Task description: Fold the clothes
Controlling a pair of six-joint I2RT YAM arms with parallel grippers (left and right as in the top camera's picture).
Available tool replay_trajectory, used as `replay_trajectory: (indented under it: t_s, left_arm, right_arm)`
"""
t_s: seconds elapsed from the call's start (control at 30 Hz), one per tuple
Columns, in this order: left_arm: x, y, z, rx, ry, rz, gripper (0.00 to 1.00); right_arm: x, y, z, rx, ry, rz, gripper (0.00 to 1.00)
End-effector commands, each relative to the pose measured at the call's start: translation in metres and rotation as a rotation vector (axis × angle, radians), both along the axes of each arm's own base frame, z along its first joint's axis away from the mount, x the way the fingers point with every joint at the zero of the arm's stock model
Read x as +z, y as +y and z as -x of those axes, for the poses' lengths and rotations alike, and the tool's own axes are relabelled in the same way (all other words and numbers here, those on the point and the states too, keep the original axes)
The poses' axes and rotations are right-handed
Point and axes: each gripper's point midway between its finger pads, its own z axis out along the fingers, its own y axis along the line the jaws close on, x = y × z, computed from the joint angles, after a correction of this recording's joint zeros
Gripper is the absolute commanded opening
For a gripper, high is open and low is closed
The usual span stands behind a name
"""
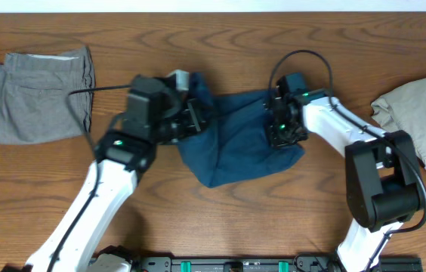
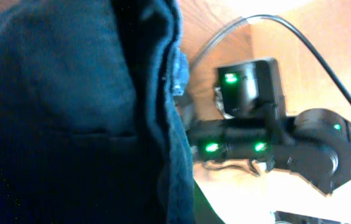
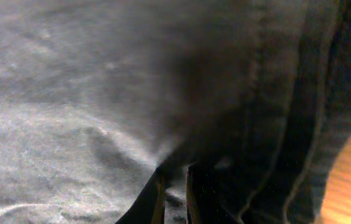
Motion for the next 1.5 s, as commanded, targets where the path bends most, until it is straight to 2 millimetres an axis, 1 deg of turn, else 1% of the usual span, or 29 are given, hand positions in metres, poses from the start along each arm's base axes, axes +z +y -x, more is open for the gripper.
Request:
replay_trajectory:
  t_s: [0.0,0.07,0.13,0.2,0.27,0.57,0.67,0.8,0.83,0.87,0.9,0.97,1.0,1.07,1.1,1.13,1.2,1.23,1.27,1.33,1.4,1.47]
  left_arm:
    - [-0.006,-0.031,0.0,-0.034,0.059,0.055,0.06]
    - [-0.014,-0.047,0.0,-0.056,0.073,0.069,0.06]
    - [-0.023,-0.063,0.0,-0.078,0.086,0.081,0.06]
    - [-0.028,-0.072,0.0,-0.092,0.096,0.09,0.06]
    - [-0.029,-0.077,0.002,-0.102,0.091,0.092,0.06]
    - [-0.023,-0.078,0.001,-0.107,0.07,0.104,0.06]
    - [-0.023,-0.086,0.008,-0.132,0.072,0.104,0.06]
    - [-0.023,-0.103,0.025,-0.189,0.069,0.099,0.07]
    - [-0.023,-0.106,0.029,-0.204,0.064,0.096,0.11]
    - [-0.023,-0.109,0.032,-0.223,0.057,0.095,0.24]
    - [-0.022,-0.112,0.037,-0.25,0.047,0.095,0.34]
    - [-0.014,-0.115,0.044,-0.325,0.014,0.113,0.45]
    - [-0.005,-0.113,0.045,-0.362,-0.008,0.131,0.47]
    - [0.014,-0.103,0.039,-0.389,-0.046,0.154,0.47]
    - [0.026,-0.091,0.03,-0.375,-0.079,0.148,0.47]
    - [0.033,-0.081,0.023,-0.357,-0.102,0.134,0.48]
    - [0.048,-0.049,0.002,-0.282,-0.167,0.069,0.49]
    - [0.05,-0.027,-0.011,-0.214,-0.185,0.015,0.49]
    - [0.05,-0.003,-0.024,-0.135,-0.191,-0.038,0.49]
    - [0.046,0.037,-0.043,-0.002,-0.181,-0.105,0.52]
    - [0.037,0.062,-0.054,0.07,-0.148,-0.123,0.52]
    - [0.023,0.076,-0.06,0.104,-0.096,-0.131,0.52]
  right_arm:
    - [-0.021,0.017,0.031,0.029,0.088,0.021,0.11]
    - [-0.022,0.022,0.033,0.039,0.085,0.028,0.12]
    - [-0.023,0.019,0.033,0.016,0.079,0.059,0.11]
    - [-0.023,0.018,0.033,0.003,0.081,0.069,0.11]
    - [-0.023,0.017,0.033,0.001,0.084,0.07,0.11]
    - [-0.023,0.014,0.034,-0.004,0.09,0.072,0.11]
    - [-0.023,0.015,0.035,-0.004,0.095,0.07,0.11]
    - [-0.023,0.014,0.035,-0.004,0.096,0.07,0.14]
    - [-0.023,0.014,0.035,-0.004,0.096,0.07,0.16]
    - [-0.023,0.014,0.035,-0.004,0.096,0.07,0.2]
    - [-0.023,0.014,0.035,-0.004,0.096,0.07,0.27]
    - [-0.023,0.014,0.035,-0.004,0.096,0.07,0.38]
    - [-0.023,0.014,0.035,-0.005,0.096,0.07,0.41]
    - [-0.023,0.013,0.034,-0.009,0.093,0.07,0.43]
    - [-0.022,0.012,0.032,-0.014,0.092,0.069,0.44]
    - [-0.021,0.01,0.031,-0.02,0.091,0.068,0.45]
    - [-0.018,0.004,0.027,-0.039,0.088,0.072,0.46]
    - [-0.016,-0.002,0.023,-0.055,0.083,0.085,0.47]
    - [-0.012,-0.008,0.018,-0.071,0.075,0.094,0.47]
    - [-0.001,-0.019,0.007,-0.102,0.058,0.101,0.48]
    - [0.011,-0.023,-0.006,-0.107,0.029,0.077,0.5]
    - [0.021,-0.021,-0.015,-0.088,0.014,0.029,0.5]
